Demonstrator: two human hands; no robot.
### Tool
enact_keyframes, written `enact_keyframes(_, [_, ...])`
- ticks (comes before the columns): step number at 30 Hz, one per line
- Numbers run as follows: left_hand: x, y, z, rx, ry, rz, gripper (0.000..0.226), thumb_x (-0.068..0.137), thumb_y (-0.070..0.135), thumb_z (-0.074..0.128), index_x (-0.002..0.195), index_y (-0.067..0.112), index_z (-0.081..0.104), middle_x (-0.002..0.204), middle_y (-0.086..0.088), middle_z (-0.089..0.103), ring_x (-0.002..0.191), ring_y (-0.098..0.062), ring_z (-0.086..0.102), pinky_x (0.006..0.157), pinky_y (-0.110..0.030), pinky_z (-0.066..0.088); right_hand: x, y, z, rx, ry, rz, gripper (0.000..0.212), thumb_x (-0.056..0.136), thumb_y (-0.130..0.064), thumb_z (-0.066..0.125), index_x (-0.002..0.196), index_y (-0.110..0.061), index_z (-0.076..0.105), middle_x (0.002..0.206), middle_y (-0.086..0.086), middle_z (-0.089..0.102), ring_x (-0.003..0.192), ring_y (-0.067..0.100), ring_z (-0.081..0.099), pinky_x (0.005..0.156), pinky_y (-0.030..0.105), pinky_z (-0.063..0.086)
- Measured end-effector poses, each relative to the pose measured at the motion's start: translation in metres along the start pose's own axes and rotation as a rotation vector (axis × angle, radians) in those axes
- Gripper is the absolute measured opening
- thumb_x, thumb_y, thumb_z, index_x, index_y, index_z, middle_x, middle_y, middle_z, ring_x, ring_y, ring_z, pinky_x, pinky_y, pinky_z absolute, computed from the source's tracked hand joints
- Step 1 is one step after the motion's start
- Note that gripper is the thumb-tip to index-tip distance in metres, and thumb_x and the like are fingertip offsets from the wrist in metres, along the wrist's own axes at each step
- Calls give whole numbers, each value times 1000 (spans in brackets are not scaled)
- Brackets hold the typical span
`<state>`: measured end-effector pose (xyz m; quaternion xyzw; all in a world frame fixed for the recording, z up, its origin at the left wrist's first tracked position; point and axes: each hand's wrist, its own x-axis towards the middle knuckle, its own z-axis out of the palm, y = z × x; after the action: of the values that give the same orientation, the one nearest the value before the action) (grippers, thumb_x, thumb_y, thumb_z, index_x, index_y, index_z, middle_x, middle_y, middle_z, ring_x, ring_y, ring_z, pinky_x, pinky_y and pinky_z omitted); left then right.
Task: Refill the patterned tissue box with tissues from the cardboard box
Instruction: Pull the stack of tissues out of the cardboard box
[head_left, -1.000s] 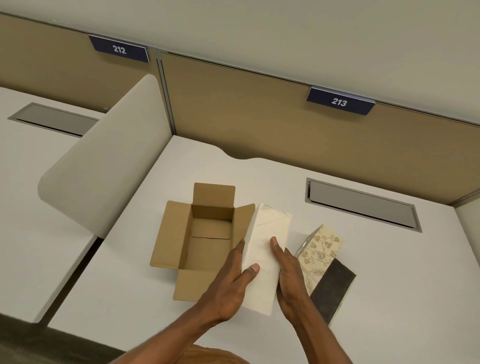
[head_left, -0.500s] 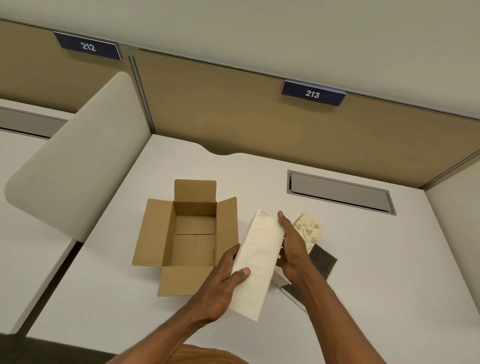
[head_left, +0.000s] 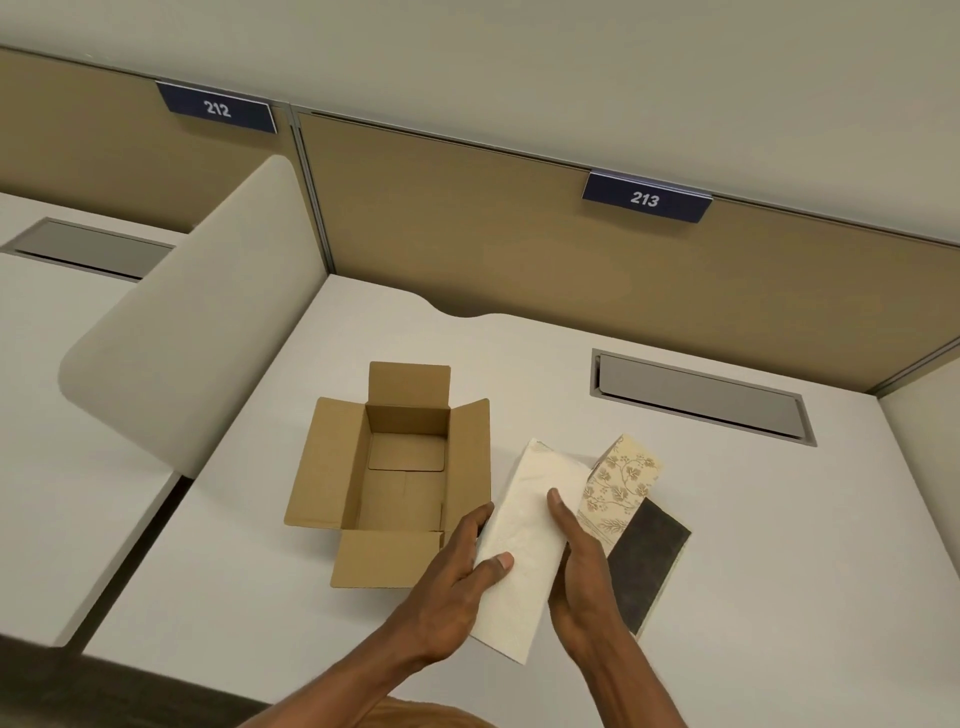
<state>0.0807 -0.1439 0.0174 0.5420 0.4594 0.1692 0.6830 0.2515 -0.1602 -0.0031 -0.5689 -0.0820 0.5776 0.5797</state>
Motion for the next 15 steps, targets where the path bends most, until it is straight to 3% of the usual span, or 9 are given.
enact_keyframes(4, [0, 1, 3, 14, 5, 24, 73, 93, 65, 57, 158, 48, 28, 155, 13, 50, 132, -14, 62, 112, -46, 56, -8, 6, 1, 45, -18, -1, 55, 40, -60, 103, 89, -43, 84, 96, -1, 86, 87, 22, 85, 64, 39, 67])
enact_keyframes(7, [0, 5, 7, 56, -3, 34, 78, 90, 73, 54, 158, 50, 24, 156, 14, 47, 132, -15, 61, 110, -46, 57, -13, 4, 2, 45, 55, -6, 60, 59, -48, 97, 112, -31, 75, 96, -2, 85, 85, 21, 84, 60, 36, 67])
enact_keyframes(11, [2, 14, 14, 172, -16, 43, 81, 92, 75, 52, 161, 50, 17, 163, 19, 37, 138, -11, 54, 113, -43, 55, -15, 1, -2, 36, 130, -64, 47, 77, -44, 87, 118, -29, 70, 96, -8, 84, 83, 19, 84, 55, 29, 65])
enact_keyframes(13, [2, 18, 17, 252, -16, 44, 83, 95, 73, 53, 163, 47, 11, 165, 18, 32, 141, -12, 49, 114, -42, 55, -16, -1, -7, 48, 159, -64, 42, 80, -44, 84, 119, -30, 71, 103, -4, 83, 90, 25, 82, 57, 34, 66])
enact_keyframes(15, [2, 21, 21, 321, -18, 43, 91, 93, 74, 56, 164, 46, 6, 167, 19, 29, 143, -13, 46, 116, -40, 53, -15, -3, -14, 72, 178, -65, 41, 86, -41, 82, 123, -28, 70, 112, 3, 81, 103, 32, 78, 68, 43, 67])
